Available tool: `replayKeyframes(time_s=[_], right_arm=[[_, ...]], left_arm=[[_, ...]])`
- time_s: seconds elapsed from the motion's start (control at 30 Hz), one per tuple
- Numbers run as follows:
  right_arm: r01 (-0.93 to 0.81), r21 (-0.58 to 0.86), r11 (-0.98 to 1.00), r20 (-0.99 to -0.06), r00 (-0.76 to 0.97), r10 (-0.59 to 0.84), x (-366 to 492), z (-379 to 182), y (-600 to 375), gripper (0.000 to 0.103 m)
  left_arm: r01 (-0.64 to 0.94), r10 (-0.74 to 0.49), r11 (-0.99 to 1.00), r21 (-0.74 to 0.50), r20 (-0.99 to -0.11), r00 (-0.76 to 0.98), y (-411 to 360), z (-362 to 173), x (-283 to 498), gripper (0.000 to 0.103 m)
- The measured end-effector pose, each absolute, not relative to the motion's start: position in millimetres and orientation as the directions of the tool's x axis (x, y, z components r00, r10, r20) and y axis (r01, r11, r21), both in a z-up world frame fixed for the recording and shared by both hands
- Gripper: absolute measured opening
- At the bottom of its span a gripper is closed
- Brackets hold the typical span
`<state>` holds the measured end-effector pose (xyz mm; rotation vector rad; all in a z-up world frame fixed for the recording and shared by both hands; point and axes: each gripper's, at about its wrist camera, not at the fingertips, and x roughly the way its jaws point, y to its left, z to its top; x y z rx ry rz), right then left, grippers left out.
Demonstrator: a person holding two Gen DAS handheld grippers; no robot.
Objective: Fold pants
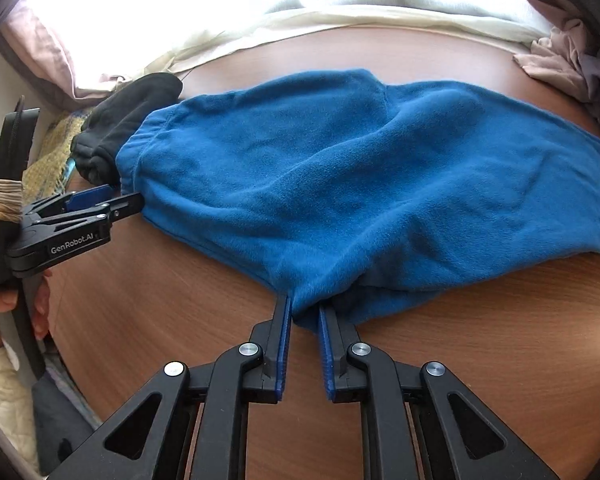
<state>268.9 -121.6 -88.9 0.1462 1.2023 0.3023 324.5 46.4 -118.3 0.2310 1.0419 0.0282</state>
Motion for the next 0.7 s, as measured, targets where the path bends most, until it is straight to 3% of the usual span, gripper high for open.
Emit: replayKeyframes(time_s=[0.1,0.23,0.4,0.7], right_arm=[[-0.141,0.261,0.955,-0.887,0.355,0.294,257.3,-73.5,-130.1,0.015],[-0.149,0.213,0.966,-0.853,0.453,0.258,253.7,-50.7,-139.4,0.015],[-0.134,0.198,0.971,-0.831,0.503,0.239,279.5,-49.2,-151.4,0.015],[-0.242,0.204,0.949,-0.869,0.402,0.289,305.8,-73.5,-136.4,0.015]], left_arm=[[0.104,0.141,0.965,0.242,-0.808,0.572,37.9,-99.6,314.9,0.058],[0.163,0.037,0.971,0.175,-0.784,0.620,31.1,-87.1,319.2,0.058],[0.236,-0.002,0.952,0.197,-0.765,0.645,16.2,-92.3,339.0,0.058],[0.278,-0.034,0.947,0.164,-0.806,0.591,5.7,-119.0,363.2,0.058]])
